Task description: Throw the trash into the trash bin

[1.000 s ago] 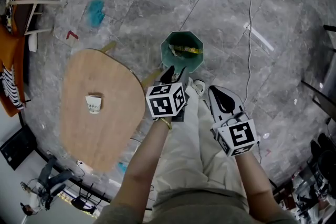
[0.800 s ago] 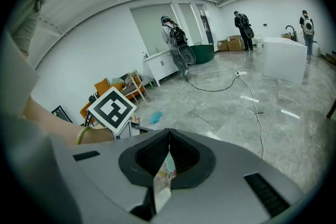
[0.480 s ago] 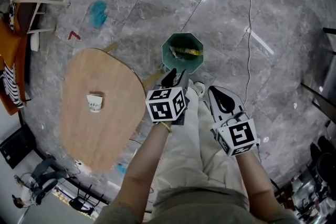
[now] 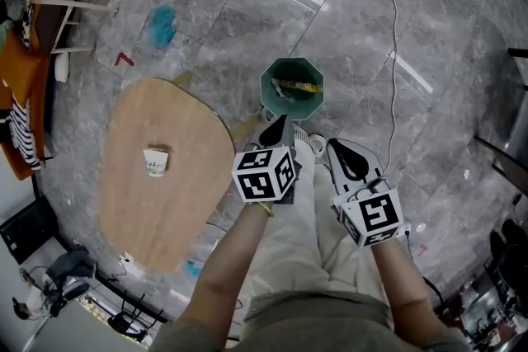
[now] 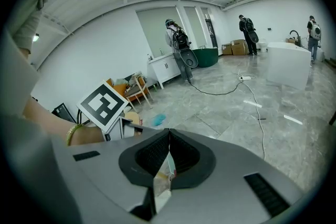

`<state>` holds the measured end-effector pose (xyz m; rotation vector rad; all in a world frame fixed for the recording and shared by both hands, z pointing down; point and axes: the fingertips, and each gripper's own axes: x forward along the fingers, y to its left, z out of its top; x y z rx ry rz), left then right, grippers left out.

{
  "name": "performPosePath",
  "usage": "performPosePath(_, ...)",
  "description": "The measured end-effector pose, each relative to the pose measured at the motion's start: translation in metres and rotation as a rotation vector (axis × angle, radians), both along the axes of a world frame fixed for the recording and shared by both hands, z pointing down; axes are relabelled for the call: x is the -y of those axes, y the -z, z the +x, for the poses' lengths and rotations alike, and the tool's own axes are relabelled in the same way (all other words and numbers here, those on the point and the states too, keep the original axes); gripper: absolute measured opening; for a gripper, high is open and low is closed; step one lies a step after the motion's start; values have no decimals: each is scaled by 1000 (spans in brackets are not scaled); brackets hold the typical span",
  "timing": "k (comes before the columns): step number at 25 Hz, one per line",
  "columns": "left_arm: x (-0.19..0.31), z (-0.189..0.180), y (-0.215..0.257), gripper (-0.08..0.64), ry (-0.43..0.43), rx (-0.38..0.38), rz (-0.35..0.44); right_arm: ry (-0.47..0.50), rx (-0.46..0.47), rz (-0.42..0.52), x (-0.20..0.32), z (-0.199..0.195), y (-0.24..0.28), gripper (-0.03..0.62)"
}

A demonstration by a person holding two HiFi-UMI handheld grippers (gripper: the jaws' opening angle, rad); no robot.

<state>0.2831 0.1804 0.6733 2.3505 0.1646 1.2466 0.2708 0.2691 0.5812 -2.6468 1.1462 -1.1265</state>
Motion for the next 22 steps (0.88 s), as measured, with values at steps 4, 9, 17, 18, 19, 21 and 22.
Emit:
performPosePath(4, -5, -5, 12, 11, -24, -7, -21, 0, -11, 10, 3, -1, 9, 9)
performPosePath(9, -11, -9, 33, 9, -66, -33, -23, 1, -20, 17, 5, -6, 28, 9)
performPosePath(17, -28, -9, 89, 9, -91, -101, -76, 47, -54, 10, 6, -18, 63, 9)
performPosePath(18, -30, -11, 96, 9, -97, -108, -78, 52, -58, 12, 7, -20, 69, 9)
performPosePath(19, -32, -12, 103, 11, -102, -114, -79, 57, -63, 15, 8, -22, 75, 9)
performPosePath(21, -35, -15, 114, 9, -111, -124, -81, 72, -77, 17, 9, -26, 84, 9)
performPosePath(22, -37, -17, 119, 11, -115, -127, -81, 80, -84, 16, 9, -27, 88, 9)
